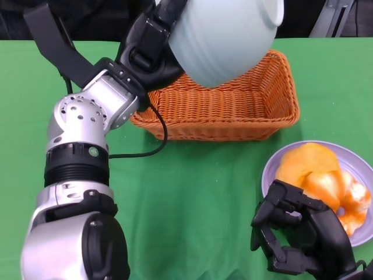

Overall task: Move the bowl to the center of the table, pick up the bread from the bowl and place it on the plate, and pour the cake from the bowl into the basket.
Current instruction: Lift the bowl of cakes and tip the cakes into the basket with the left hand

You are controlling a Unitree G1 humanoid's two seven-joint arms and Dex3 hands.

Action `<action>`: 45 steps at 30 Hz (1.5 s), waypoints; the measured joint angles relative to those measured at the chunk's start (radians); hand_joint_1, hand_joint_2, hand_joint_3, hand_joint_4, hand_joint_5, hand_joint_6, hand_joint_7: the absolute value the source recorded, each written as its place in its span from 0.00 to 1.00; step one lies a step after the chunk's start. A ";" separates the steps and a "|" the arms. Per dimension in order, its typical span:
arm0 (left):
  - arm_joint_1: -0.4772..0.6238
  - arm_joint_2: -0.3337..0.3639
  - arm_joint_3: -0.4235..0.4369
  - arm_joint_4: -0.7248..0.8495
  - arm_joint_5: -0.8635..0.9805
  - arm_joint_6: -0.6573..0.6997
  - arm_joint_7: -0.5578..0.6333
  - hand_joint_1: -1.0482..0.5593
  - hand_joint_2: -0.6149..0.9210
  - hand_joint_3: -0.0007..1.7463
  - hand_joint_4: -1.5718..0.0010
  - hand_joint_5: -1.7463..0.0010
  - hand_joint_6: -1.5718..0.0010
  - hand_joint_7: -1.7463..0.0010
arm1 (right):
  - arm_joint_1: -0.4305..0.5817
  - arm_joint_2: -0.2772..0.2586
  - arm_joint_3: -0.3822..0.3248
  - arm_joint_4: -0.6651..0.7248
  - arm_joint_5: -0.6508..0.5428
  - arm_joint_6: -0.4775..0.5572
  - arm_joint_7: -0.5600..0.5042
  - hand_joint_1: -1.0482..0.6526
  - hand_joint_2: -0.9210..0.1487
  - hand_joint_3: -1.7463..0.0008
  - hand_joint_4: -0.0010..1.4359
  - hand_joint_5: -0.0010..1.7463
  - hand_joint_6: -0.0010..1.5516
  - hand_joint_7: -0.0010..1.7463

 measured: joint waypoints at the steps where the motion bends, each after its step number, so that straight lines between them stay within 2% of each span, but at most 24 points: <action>1: 0.006 -0.003 0.000 -0.010 0.000 0.005 0.003 0.53 0.87 0.43 0.53 0.06 0.51 0.15 | 0.002 -0.002 0.000 -0.007 0.000 0.004 0.000 0.55 0.38 0.34 0.52 0.98 0.43 0.85; 5: 0.018 -0.012 -0.006 -0.023 0.000 0.008 0.030 0.52 0.86 0.46 0.52 0.07 0.50 0.15 | 0.003 -0.006 -0.001 -0.015 -0.002 0.010 0.000 0.55 0.39 0.33 0.53 0.97 0.44 0.84; 9: 0.018 -0.015 0.011 -0.024 -0.020 0.027 0.064 0.51 0.91 0.37 0.52 0.05 0.49 0.16 | 0.004 -0.006 -0.002 -0.015 -0.002 0.013 0.000 0.55 0.40 0.31 0.53 0.97 0.44 0.84; 12: 0.018 -0.016 0.024 -0.023 -0.033 0.041 0.113 0.49 0.98 0.28 0.54 0.02 0.53 0.11 | 0.003 -0.006 -0.002 -0.014 -0.002 0.013 0.002 0.55 0.40 0.31 0.53 0.96 0.44 0.84; 16: 0.018 -0.015 0.040 -0.014 -0.040 0.050 0.141 0.50 1.00 0.27 0.55 0.00 0.56 0.07 | 0.002 -0.006 -0.003 -0.010 -0.002 0.011 0.002 0.54 0.40 0.31 0.54 0.96 0.45 0.84; 22: 0.018 -0.013 0.036 -0.009 -0.042 0.041 0.143 0.50 1.00 0.26 0.57 0.00 0.57 0.06 | 0.001 -0.006 -0.003 -0.008 -0.001 0.011 0.003 0.56 0.38 0.31 0.53 0.97 0.44 0.84; 23: 0.018 -0.012 0.030 -0.009 -0.042 0.039 0.143 0.51 0.99 0.28 0.57 0.01 0.57 0.07 | 0.001 -0.006 -0.003 -0.008 -0.001 0.011 0.003 0.56 0.38 0.31 0.53 0.97 0.44 0.84; 26: 0.031 -0.011 -0.044 -0.037 0.030 -0.047 0.104 0.54 0.84 0.54 0.54 0.05 0.53 0.14 | 0.001 -0.005 -0.002 -0.007 -0.001 0.011 0.003 0.56 0.38 0.32 0.52 0.97 0.43 0.84; 29: 0.066 -0.007 -0.159 -0.077 0.164 -0.226 0.028 0.56 0.79 0.66 0.52 0.05 0.49 0.16 | 0.000 -0.006 -0.002 -0.006 -0.003 0.011 0.001 0.56 0.39 0.32 0.52 0.97 0.44 0.85; 33: 0.104 0.003 -0.261 -0.087 0.296 -0.423 -0.043 0.58 0.74 0.69 0.50 0.06 0.46 0.21 | -0.001 -0.005 -0.003 -0.001 -0.005 0.011 0.000 0.56 0.38 0.31 0.52 0.97 0.44 0.85; 37: 0.110 0.020 -0.331 -0.086 0.399 -0.567 -0.080 0.57 0.74 0.67 0.49 0.08 0.45 0.23 | -0.001 -0.006 -0.003 0.001 -0.005 0.011 0.001 0.57 0.37 0.32 0.52 0.97 0.43 0.85; 41: 0.114 0.024 -0.357 -0.082 0.438 -0.638 -0.091 0.57 0.74 0.65 0.46 0.11 0.43 0.26 | -0.002 -0.005 -0.003 0.007 -0.004 0.009 0.002 0.57 0.37 0.32 0.52 0.97 0.43 0.85; 45: 0.119 0.024 -0.354 -0.074 0.435 -0.635 -0.096 0.58 0.75 0.66 0.48 0.08 0.44 0.23 | -0.005 -0.005 -0.004 0.025 -0.004 0.005 0.002 0.57 0.37 0.31 0.52 0.97 0.43 0.85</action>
